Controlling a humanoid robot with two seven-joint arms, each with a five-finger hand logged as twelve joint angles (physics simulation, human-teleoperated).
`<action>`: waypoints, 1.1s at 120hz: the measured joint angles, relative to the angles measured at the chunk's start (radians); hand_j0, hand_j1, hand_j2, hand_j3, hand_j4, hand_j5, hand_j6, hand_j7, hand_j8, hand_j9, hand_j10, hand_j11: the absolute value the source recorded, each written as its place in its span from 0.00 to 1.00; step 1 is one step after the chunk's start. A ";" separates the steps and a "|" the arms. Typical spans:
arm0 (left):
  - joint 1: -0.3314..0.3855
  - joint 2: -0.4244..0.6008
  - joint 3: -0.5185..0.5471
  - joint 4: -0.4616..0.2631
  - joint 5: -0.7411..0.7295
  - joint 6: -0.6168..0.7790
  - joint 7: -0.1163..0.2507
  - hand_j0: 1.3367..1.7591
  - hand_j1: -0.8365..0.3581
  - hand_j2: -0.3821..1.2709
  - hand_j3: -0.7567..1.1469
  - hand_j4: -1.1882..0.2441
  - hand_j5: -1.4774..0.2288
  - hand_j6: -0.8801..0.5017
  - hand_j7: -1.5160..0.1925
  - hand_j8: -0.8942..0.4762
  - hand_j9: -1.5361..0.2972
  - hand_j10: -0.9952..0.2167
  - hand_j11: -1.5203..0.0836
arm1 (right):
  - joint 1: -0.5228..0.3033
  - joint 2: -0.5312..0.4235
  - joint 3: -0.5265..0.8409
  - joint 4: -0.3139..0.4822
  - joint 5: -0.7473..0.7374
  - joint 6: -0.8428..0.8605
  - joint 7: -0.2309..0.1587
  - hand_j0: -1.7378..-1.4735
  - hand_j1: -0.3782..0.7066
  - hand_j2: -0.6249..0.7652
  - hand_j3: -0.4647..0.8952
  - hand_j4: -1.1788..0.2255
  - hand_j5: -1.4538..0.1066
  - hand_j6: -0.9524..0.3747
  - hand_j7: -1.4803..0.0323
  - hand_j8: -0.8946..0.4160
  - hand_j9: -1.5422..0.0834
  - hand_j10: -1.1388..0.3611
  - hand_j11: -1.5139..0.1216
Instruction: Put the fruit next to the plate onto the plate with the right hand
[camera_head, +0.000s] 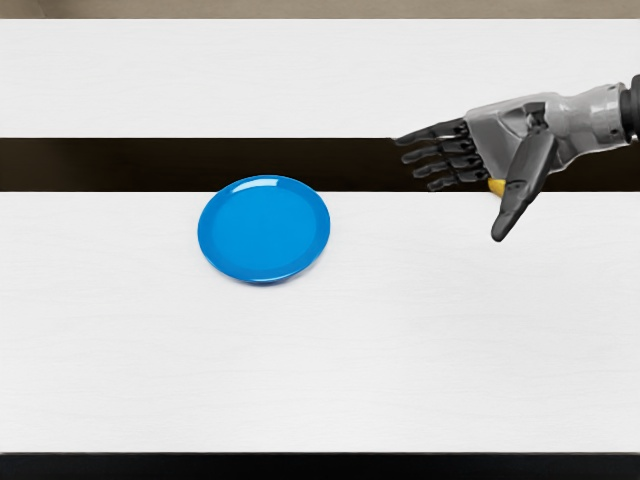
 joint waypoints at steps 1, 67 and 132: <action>0.000 0.000 0.000 0.000 0.000 0.000 0.000 0.76 0.99 0.23 0.40 0.83 0.86 0.63 0.88 0.65 0.84 0.82 0.94 | -0.001 -0.002 0.000 0.002 0.000 0.000 0.000 0.30 0.05 0.45 0.34 0.82 0.91 0.70 0.96 0.67 0.93 0.74 0.91; 0.000 0.000 0.000 0.000 0.000 0.000 0.000 0.76 0.99 0.23 0.40 0.83 0.86 0.63 0.88 0.65 0.84 0.82 0.94 | 0.572 0.328 -0.775 -0.279 -0.255 -0.334 0.000 0.30 0.05 0.45 0.34 0.82 0.91 0.70 0.96 0.66 0.93 0.74 0.91; 0.000 0.000 0.000 0.000 0.000 0.000 0.000 0.76 0.99 0.23 0.40 0.83 0.86 0.63 0.88 0.65 0.84 0.82 0.94 | 0.071 0.777 -0.731 -0.882 -0.434 -0.600 0.000 0.30 0.06 0.45 0.34 0.82 0.91 0.69 0.95 0.66 0.93 0.74 0.90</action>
